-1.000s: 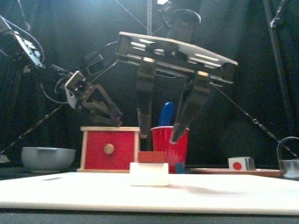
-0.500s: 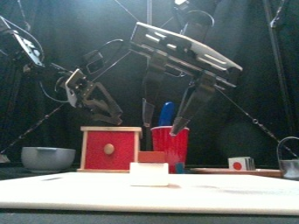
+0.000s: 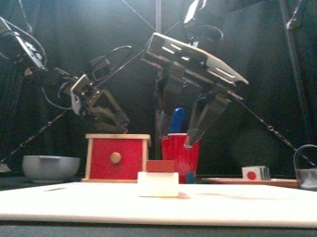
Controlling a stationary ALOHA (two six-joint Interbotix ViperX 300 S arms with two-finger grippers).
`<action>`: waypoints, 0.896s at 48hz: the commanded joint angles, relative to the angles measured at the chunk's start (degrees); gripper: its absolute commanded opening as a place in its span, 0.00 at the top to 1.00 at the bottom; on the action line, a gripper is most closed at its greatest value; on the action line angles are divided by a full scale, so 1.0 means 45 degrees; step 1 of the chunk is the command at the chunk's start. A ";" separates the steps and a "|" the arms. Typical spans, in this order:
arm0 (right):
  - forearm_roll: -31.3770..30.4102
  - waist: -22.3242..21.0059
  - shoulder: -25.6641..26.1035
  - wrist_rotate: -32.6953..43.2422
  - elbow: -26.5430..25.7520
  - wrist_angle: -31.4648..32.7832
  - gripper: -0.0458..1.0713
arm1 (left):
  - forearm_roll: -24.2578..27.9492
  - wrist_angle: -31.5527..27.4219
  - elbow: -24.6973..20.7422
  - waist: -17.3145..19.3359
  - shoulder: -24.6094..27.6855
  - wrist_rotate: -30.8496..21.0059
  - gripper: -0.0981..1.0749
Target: Grab carrot
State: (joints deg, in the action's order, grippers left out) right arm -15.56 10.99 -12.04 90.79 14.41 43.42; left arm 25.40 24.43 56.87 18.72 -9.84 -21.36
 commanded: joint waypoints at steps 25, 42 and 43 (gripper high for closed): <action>0.0898 -0.1562 0.2402 -0.3594 0.1543 -0.2051 0.25 | -0.0898 -0.0586 -0.0371 0.0020 -0.0254 0.0000 0.09; 0.3320 -0.2324 0.2441 -0.7910 0.1133 -0.1875 0.25 | -0.1250 -0.0625 -0.0391 0.0039 -0.0254 0.0000 0.09; 0.3418 -0.2344 0.2461 -0.8145 0.1094 -0.1836 0.25 | -0.1250 -0.0625 -0.0391 0.0020 -0.0254 0.0000 0.09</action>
State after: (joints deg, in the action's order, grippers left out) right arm -1.58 1.32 -3.43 56.60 21.18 34.98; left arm 19.95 21.45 56.25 18.63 -10.28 -21.36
